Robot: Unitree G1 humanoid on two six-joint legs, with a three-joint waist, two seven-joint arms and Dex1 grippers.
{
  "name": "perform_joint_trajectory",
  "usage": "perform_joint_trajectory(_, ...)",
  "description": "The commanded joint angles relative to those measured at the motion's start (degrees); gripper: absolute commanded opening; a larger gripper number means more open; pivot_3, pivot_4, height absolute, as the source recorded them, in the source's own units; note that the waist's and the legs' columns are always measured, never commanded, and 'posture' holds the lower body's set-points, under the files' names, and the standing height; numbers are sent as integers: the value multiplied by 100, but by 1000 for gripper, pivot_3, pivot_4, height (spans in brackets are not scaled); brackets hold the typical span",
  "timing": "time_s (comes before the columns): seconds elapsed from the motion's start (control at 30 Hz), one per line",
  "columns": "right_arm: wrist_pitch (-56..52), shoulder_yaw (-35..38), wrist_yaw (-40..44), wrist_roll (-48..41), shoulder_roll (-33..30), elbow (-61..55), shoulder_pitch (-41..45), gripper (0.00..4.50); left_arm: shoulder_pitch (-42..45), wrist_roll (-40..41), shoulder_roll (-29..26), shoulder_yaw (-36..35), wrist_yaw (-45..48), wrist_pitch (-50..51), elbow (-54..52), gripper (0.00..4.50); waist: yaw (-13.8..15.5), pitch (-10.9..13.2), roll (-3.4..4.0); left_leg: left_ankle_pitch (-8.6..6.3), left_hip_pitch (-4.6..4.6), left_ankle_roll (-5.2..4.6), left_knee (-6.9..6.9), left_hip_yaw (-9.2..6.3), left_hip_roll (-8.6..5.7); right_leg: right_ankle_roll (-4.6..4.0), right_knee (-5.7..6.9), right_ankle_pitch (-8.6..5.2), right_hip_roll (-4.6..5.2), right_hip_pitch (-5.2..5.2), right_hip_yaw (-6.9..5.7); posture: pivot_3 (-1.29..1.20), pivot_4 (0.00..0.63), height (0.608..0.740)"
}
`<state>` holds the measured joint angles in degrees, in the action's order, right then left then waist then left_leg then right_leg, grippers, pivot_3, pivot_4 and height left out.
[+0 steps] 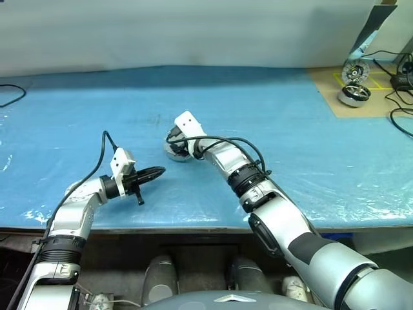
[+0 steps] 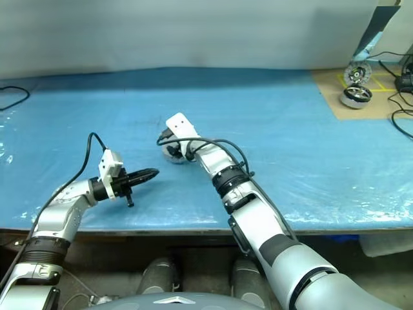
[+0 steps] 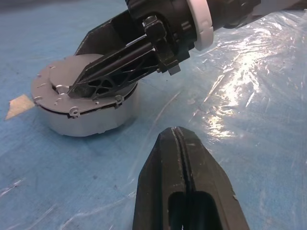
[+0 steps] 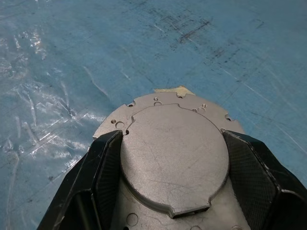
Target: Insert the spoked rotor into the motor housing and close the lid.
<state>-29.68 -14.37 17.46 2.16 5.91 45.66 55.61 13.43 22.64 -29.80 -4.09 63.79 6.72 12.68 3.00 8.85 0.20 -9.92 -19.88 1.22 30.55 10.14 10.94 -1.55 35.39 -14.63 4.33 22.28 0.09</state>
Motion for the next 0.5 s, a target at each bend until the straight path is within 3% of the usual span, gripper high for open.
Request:
perform_joint_trajectory(0.03, -488, -68, -169, 303, -327, 967, -685, 2950, 52, 65, -84, -151, 25, -118, 7, 0, 19, -13, 7, 0, 2, 0, -10, -1, -7, 2, -10, -1, 5, -1, 2, 0, 150, 740)
perform_joint_trajectory(0.27, -513, -726, 661, 625, -1078, 414, -1260, 2950, 102, 45, -100, -175, 39, -196, 114, 0, 210, -100, 7, -1, 2, -1, -42, -1, -19, 10, -63, -6, 8, -24, 3, 0, 150, 740)
perform_joint_trajectory(0.5, -968, -1163, 1797, 583, -2405, -1549, -2351, 2950, 195, -3, -103, -139, 103, -350, 337, 0, 471, -185, -19, 0, 3, -2, -41, 2, -38, 67, -78, -42, 10, -93, 33, 0, 150, 740)
